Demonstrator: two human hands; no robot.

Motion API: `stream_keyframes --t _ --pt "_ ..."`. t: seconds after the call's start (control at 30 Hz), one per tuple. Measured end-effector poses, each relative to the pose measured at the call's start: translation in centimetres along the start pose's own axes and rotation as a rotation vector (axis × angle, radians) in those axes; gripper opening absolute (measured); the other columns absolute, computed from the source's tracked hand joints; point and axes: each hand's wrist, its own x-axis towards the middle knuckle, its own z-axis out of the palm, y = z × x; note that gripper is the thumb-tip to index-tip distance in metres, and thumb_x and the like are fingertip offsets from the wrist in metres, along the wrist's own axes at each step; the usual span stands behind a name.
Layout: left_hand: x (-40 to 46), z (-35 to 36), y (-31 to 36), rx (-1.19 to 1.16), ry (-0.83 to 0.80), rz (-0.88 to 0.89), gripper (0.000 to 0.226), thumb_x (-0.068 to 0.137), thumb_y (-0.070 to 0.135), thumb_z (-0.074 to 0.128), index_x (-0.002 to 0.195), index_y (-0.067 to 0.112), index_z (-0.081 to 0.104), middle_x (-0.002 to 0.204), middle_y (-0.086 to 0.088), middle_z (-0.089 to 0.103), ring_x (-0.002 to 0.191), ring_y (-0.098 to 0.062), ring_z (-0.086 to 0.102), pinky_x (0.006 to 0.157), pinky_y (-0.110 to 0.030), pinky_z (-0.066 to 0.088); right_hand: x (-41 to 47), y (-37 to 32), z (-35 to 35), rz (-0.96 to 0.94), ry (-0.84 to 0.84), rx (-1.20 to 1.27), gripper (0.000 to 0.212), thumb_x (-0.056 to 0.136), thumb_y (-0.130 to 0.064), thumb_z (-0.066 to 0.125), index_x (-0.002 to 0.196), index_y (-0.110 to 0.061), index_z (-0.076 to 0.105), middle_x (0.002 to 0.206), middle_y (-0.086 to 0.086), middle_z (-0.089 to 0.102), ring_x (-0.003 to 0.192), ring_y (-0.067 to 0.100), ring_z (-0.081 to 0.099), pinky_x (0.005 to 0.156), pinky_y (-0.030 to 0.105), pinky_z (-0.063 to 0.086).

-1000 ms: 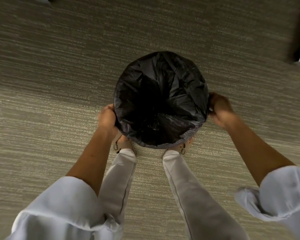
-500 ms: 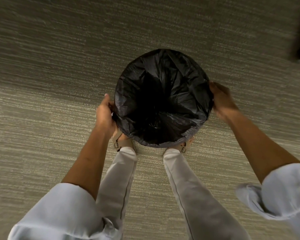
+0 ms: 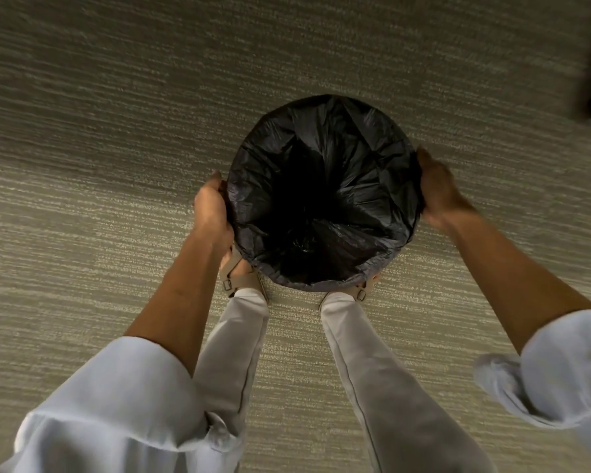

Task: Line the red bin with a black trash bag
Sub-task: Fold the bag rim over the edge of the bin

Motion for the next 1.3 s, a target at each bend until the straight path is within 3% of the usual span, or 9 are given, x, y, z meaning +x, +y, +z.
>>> stream_keyframes --t 0.2,0.3,0.4,0.53,0.67,0.77,0.9,1.07,1.3 --pt "0.2 0.1 0.6 -0.052 0.073 0.034 0.045 0.1 0.037 0.038 0.073 0.01 0.061 0.069 -0.006 0.072 0.077 -0.025 0.07 0.08 -0.037 0.057 0.5 0.2 0.5 0.056 0.068 0.044 0.045 0.105 -0.034 0.038 0.118 -0.006 0.072 0.118 0.015 0.075 0.108 0.028 0.073 0.097 0.045 0.057" --pt "0.3 0.2 0.6 -0.13 0.079 0.017 0.046 0.1 0.041 0.037 0.071 0.012 0.058 0.072 -0.006 0.07 0.077 -0.026 0.069 0.084 -0.038 0.058 0.2 0.1 0.5 0.106 0.013 0.138 0.042 0.105 -0.028 0.04 0.126 -0.004 0.068 0.121 0.015 0.074 0.11 0.028 0.072 0.094 0.042 0.059" --pt "0.3 0.3 0.6 -0.162 0.084 0.061 0.051 0.101 0.04 0.037 0.063 0.014 0.058 0.054 0.0 0.064 0.057 -0.018 0.067 0.065 -0.029 0.057 -0.3 -0.2 0.3 0.131 0.007 0.172 0.042 0.107 -0.031 0.04 0.125 -0.005 0.068 0.118 0.012 0.075 0.111 0.026 0.072 0.092 0.039 0.059" --pt "-0.1 0.0 0.3 -0.141 0.121 0.098 0.048 0.101 0.043 0.036 0.072 0.013 0.06 0.08 -0.004 0.065 0.085 -0.023 0.064 0.085 -0.036 0.056 -1.3 -0.4 -0.1 0.124 0.111 0.093 0.05 0.107 -0.046 0.032 0.099 -0.014 0.07 0.096 0.003 0.08 0.094 0.019 0.076 0.076 0.031 0.061" --pt "-1.0 -0.9 -0.6 -0.029 0.253 0.155 0.037 0.099 0.044 0.042 0.072 0.022 0.054 0.074 0.006 0.056 0.069 -0.011 0.052 0.065 -0.027 0.043 -2.3 0.4 -0.8 -0.006 0.219 0.003 0.044 0.105 -0.045 0.036 0.09 -0.017 0.067 0.1 0.001 0.071 0.095 0.018 0.066 0.08 0.033 0.051" --pt "-2.0 -1.3 -1.9 0.038 0.261 0.173 0.034 0.097 0.041 0.048 0.074 0.019 0.058 0.073 0.004 0.061 0.064 -0.01 0.058 0.058 -0.027 0.048 -2.5 1.6 -1.4 0.049 0.189 0.066 0.034 0.103 -0.036 0.048 0.106 -0.011 0.07 0.108 0.005 0.073 0.101 0.024 0.068 0.091 0.042 0.056" --pt "-2.8 -1.1 -3.7 -0.035 0.173 0.13 0.035 0.096 0.03 0.051 0.104 0.001 0.069 0.104 -0.013 0.074 0.095 -0.027 0.072 0.078 -0.04 0.061 -2.2 2.3 -1.6 0.127 0.115 0.241 0.03 0.104 -0.025 0.051 0.118 -0.005 0.069 0.113 0.013 0.077 0.109 0.029 0.073 0.091 0.042 0.06" --pt "-2.4 -1.3 -3.9 -0.083 0.111 0.123 0.028 0.099 0.021 0.046 0.114 0.003 0.061 0.11 -0.018 0.067 0.105 -0.031 0.067 0.085 -0.04 0.059 -0.9 1.8 -1.4 0.266 -0.035 0.313 0.033 0.104 -0.019 0.051 0.126 0.001 0.064 0.121 0.021 0.073 0.112 0.031 0.071 0.087 0.042 0.061" --pt "-1.3 -2.0 -3.0 -0.071 0.101 0.034 0.016 0.096 0.019 0.052 0.101 0.008 0.063 0.09 -0.011 0.069 0.087 -0.025 0.069 0.069 -0.032 0.06 0.2 2.1 -1.4 0.282 -0.098 0.164 0.028 0.101 -0.014 0.052 0.098 -0.004 0.079 0.11 0.018 0.077 0.099 0.026 0.076 0.076 0.036 0.063"
